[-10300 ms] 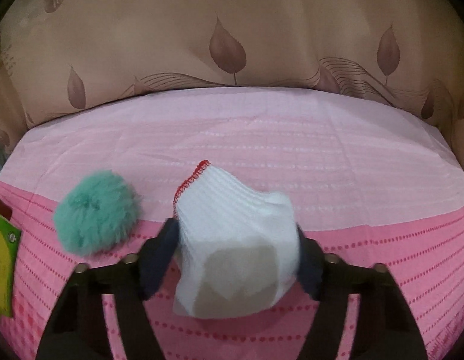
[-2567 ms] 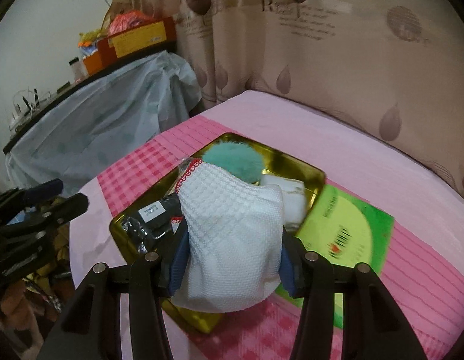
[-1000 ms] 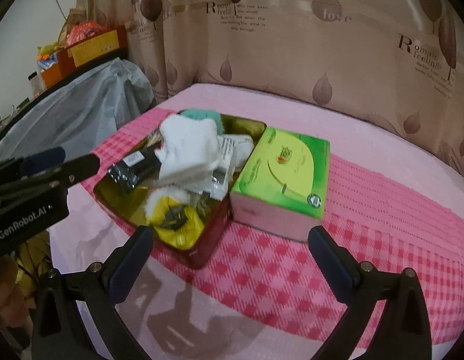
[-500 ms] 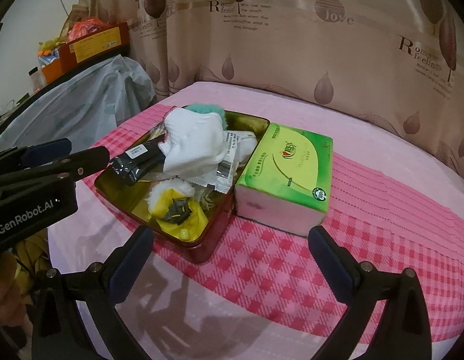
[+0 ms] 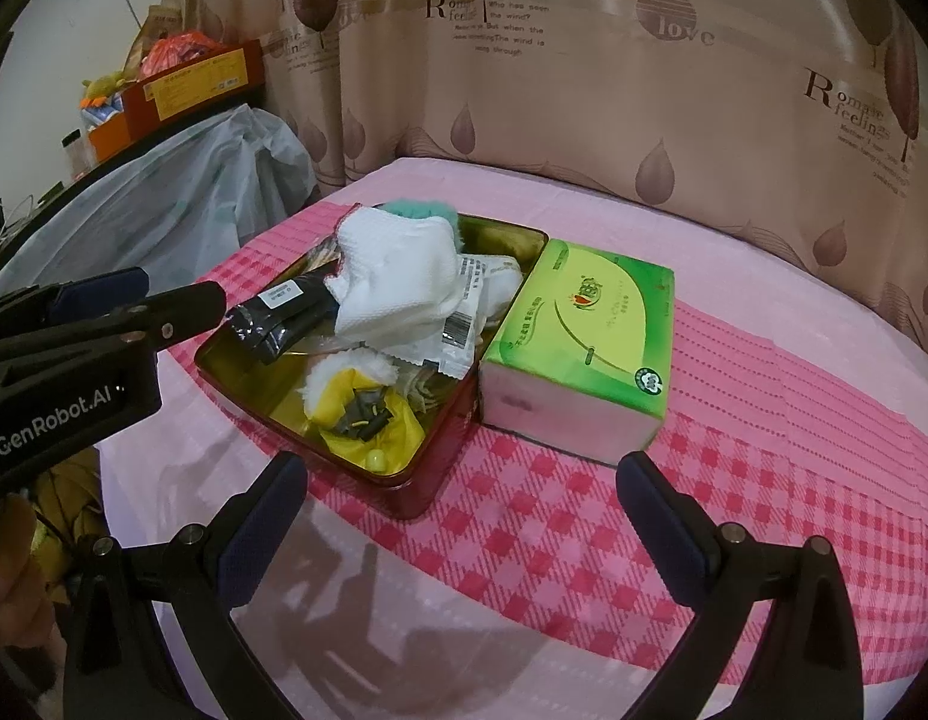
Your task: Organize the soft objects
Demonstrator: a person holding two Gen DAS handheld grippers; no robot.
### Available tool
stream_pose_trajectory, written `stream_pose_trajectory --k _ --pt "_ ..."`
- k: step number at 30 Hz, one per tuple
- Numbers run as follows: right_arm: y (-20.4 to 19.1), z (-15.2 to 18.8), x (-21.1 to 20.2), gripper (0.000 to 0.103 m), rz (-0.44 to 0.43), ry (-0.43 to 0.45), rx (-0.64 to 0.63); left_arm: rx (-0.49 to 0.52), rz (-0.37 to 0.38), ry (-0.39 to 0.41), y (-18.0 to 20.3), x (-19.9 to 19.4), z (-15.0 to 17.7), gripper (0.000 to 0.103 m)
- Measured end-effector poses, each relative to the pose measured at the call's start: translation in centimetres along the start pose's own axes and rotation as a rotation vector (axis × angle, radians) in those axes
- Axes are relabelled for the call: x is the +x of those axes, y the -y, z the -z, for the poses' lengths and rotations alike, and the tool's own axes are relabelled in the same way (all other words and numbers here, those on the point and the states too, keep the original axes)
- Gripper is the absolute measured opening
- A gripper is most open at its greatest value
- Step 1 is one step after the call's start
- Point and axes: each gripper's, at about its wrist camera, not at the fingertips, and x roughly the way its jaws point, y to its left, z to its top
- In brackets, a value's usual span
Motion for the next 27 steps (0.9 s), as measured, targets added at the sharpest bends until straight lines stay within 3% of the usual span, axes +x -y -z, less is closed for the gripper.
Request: stream_pose_trajectory --k 27 --pt "-0.21 0.31 -0.13 0.102 -0.007 -0.012 -0.007 -0.001 -0.004 0.001 -0.05 -0.08 0.03 0.06"
